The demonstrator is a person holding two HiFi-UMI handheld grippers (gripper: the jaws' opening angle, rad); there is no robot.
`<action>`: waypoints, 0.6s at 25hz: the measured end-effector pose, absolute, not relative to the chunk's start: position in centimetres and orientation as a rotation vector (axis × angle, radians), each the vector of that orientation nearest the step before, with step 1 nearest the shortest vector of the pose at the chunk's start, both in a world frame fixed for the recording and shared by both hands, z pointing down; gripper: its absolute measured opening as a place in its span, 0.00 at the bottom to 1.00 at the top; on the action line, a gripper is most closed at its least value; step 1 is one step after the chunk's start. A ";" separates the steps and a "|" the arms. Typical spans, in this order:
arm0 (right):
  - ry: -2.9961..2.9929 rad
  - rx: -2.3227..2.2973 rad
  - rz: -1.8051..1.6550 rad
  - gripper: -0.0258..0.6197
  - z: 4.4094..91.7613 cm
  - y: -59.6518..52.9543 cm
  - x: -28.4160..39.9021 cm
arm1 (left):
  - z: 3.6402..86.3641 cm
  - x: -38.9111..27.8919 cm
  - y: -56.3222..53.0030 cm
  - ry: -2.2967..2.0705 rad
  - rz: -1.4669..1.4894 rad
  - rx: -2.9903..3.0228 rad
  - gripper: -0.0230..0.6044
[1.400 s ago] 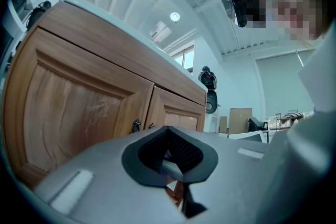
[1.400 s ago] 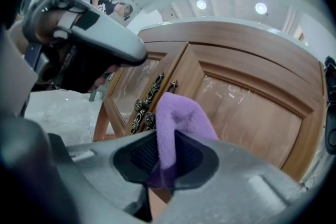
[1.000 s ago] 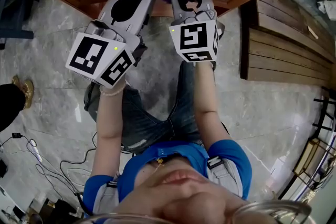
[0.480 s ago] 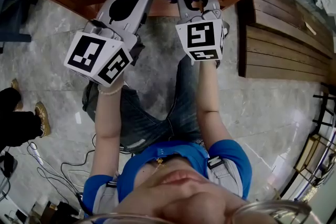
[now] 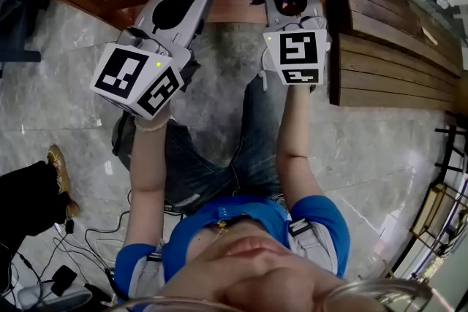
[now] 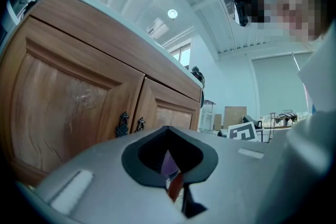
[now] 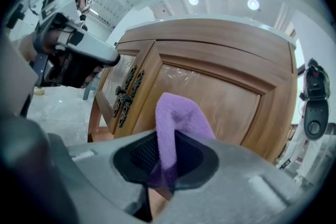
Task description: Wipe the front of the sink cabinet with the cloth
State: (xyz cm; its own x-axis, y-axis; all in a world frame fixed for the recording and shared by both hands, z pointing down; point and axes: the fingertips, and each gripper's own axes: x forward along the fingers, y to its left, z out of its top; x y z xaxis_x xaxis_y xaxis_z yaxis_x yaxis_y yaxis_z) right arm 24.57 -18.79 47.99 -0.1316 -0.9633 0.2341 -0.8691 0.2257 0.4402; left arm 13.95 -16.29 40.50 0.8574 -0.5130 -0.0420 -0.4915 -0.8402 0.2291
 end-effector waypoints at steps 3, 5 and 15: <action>-2.023 1.694 -0.271 0.13 48.0 -18.5 25.6 | 40.6 14.1 -16.3 -0.768 -0.151 2.821 0.04; -2.017 1.697 -0.270 0.13 48.0 -18.3 26.2 | 40.6 14.1 -16.3 -0.769 -0.153 2.820 0.04; -1.927 1.774 -0.258 0.13 47.8 -17.0 30.4 | 40.4 14.2 -15.9 -0.749 -0.160 2.824 0.04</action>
